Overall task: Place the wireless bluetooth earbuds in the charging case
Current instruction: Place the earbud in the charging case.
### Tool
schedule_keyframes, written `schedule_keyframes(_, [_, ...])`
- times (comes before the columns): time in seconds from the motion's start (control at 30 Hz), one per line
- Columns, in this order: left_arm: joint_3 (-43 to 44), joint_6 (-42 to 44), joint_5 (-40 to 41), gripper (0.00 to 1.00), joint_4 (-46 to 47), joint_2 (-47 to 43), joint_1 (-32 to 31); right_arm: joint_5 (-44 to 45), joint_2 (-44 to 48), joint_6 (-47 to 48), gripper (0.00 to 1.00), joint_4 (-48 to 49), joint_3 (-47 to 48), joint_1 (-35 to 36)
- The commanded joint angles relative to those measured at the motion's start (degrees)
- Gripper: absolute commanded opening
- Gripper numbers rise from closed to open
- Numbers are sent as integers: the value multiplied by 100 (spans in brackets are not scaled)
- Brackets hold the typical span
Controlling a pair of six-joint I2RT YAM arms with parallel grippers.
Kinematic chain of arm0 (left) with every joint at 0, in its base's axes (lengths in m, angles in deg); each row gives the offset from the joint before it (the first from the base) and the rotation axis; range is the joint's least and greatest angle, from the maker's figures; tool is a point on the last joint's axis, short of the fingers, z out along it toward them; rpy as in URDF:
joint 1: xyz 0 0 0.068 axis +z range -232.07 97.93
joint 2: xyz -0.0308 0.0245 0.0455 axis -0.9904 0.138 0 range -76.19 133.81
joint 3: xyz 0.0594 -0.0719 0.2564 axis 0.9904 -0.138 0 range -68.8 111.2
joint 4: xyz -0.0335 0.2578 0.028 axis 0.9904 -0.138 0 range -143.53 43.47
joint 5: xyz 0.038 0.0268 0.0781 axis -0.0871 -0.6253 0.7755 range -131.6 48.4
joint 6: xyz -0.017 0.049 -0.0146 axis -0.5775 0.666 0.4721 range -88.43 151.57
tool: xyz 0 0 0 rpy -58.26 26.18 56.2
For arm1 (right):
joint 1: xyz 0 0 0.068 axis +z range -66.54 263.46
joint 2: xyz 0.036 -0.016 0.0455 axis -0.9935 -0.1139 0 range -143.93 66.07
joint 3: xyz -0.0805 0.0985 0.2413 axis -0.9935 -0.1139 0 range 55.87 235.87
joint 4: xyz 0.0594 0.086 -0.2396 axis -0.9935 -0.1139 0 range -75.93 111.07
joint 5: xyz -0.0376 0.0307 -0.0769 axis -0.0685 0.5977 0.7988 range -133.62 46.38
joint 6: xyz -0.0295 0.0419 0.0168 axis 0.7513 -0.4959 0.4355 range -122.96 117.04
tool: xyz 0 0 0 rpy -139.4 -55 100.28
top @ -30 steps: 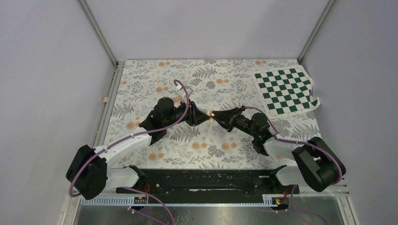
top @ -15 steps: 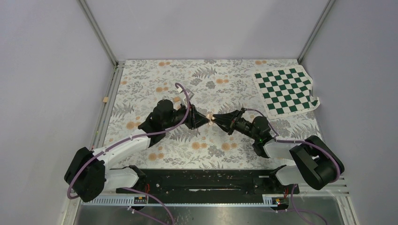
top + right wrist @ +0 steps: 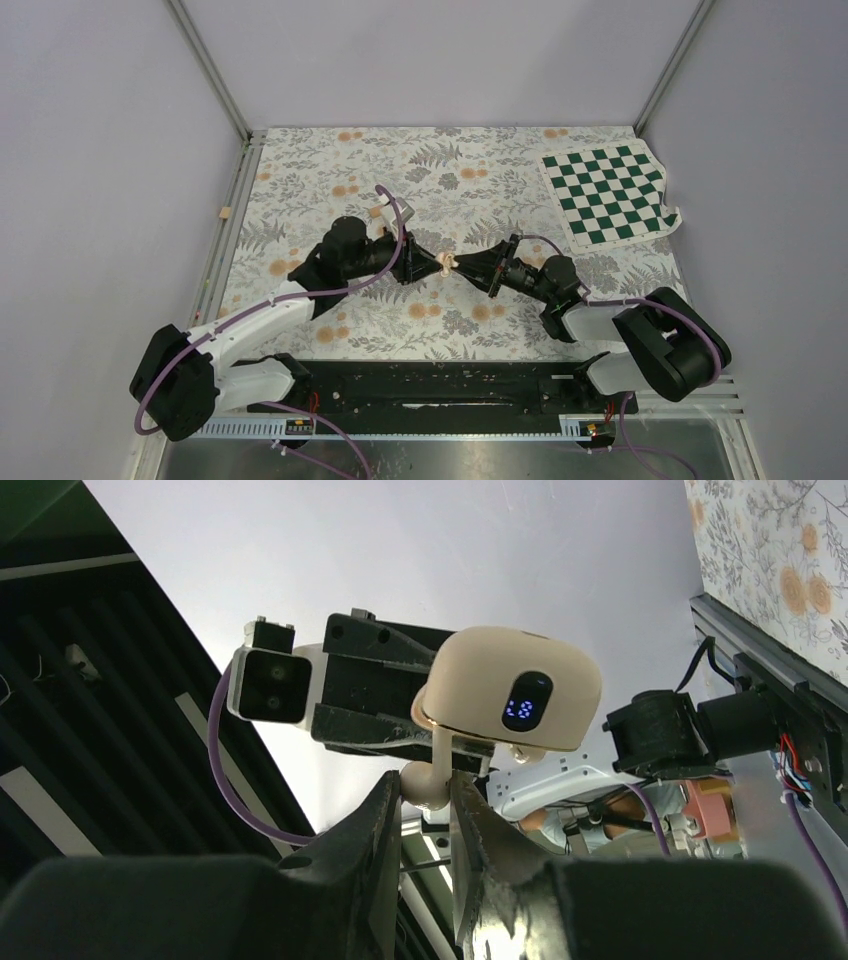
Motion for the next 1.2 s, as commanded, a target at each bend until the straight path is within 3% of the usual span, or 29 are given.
schedule_keyframes(0.0, [-59, 230, -278, 0, -225, -182, -4, -154, 55, -2430, 1, 538, -111, -54])
schedule_keyframes(0.47, [353, 74, -69, 0, -870, 12, -59, -761, 481, -1514, 0, -515, 177, -62])
schedule_keyframes(0.57, [602, -107, 181, 0, -1300, 69, -57, -1001, 695, -1125, 0, -1109, 131, -71])
schedule_keyframes(0.83, [921, -633, 390, 0, -2012, 25, -165, -1479, 1373, 645, 0, -4039, 735, -166])
schedule_keyframes(1.17, [929, -543, 484, 0, -2058, 77, -161, -1648, 1245, 1124, 0, -4751, 1348, -167])
